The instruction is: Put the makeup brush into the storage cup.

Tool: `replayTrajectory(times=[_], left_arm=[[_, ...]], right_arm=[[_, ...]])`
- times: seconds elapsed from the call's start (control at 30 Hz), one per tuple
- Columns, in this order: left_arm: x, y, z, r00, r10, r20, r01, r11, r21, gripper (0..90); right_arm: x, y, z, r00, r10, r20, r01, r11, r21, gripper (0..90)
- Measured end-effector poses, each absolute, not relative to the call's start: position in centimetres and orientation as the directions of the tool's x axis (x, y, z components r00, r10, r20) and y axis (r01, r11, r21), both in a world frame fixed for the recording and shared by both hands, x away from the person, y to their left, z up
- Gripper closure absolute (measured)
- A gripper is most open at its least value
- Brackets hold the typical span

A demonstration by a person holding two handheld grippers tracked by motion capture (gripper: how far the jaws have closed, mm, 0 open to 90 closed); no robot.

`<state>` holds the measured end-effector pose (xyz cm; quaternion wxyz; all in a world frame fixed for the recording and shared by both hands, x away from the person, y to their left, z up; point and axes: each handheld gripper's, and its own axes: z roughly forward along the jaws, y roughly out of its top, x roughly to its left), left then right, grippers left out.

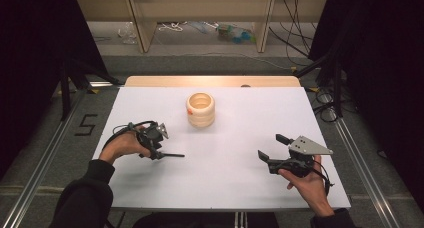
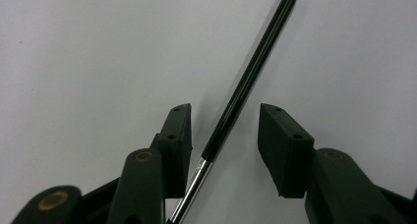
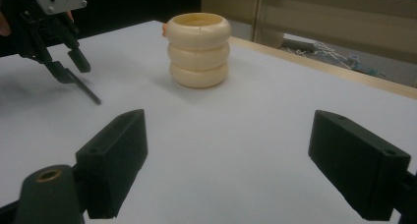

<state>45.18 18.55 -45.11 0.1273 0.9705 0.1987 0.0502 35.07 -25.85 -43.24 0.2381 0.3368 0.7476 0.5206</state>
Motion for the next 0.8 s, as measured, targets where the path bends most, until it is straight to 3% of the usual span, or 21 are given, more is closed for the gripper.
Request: replayTrajectory(times=[0.8], left_arm=[[45.68, 18.45, -45.94, 0.931, 0.363, 0.045, 0.345, -0.913, 0.219, 67.9]], right_arm=[[35.21, -25.82, -43.34, -0.658, 0.753, -0.022, 0.238, 0.236, 0.942, 16.1]])
